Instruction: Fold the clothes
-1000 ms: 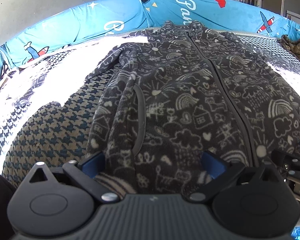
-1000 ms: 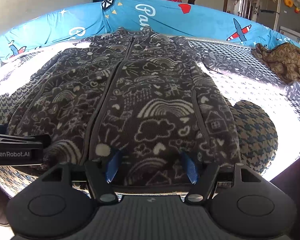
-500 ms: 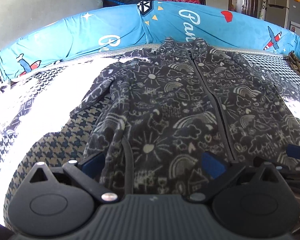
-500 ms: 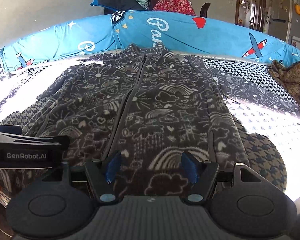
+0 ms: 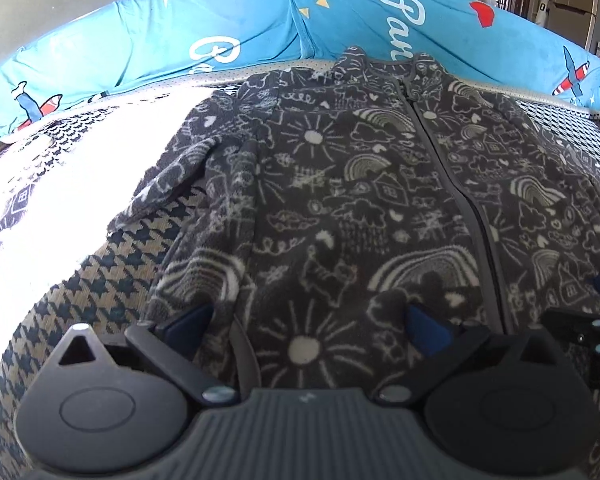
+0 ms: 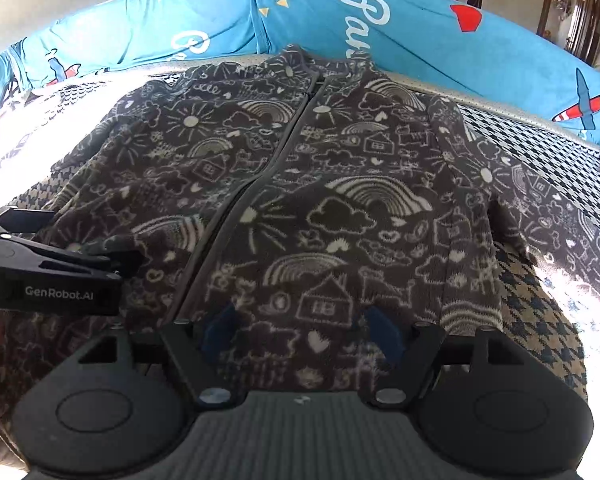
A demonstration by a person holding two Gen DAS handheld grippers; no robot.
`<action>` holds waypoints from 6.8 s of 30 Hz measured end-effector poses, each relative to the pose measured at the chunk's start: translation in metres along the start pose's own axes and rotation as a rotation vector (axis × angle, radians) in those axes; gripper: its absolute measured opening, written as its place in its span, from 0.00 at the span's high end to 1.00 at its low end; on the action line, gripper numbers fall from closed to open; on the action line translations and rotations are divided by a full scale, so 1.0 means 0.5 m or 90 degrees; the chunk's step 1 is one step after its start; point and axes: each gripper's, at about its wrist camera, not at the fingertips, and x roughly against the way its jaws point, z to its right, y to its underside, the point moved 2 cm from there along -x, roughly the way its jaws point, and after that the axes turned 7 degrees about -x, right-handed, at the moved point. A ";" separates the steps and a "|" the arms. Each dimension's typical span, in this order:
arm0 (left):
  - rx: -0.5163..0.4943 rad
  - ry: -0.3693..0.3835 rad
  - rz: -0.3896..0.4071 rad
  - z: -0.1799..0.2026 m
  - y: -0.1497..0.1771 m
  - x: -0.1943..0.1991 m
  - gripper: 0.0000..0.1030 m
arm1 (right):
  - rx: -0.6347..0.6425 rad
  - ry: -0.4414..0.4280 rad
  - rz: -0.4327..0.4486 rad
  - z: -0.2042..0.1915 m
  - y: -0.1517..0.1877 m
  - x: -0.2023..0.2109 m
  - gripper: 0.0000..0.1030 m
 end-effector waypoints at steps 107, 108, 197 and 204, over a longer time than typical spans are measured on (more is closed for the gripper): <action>0.007 -0.055 -0.006 0.038 -0.185 -0.161 0.00 | -0.169 0.058 0.011 0.163 -0.202 -0.170 0.42; 0.007 -0.053 -0.004 0.037 -0.184 -0.160 0.00 | -0.169 0.058 0.011 0.163 -0.202 -0.170 0.43; -0.012 -0.072 0.037 0.051 0.007 -0.001 0.00 | -0.658 0.374 0.226 0.631 -0.061 0.047 0.89; -0.002 -0.068 0.033 0.049 0.006 -0.003 0.00 | -0.584 0.242 0.285 0.524 -0.151 0.041 0.89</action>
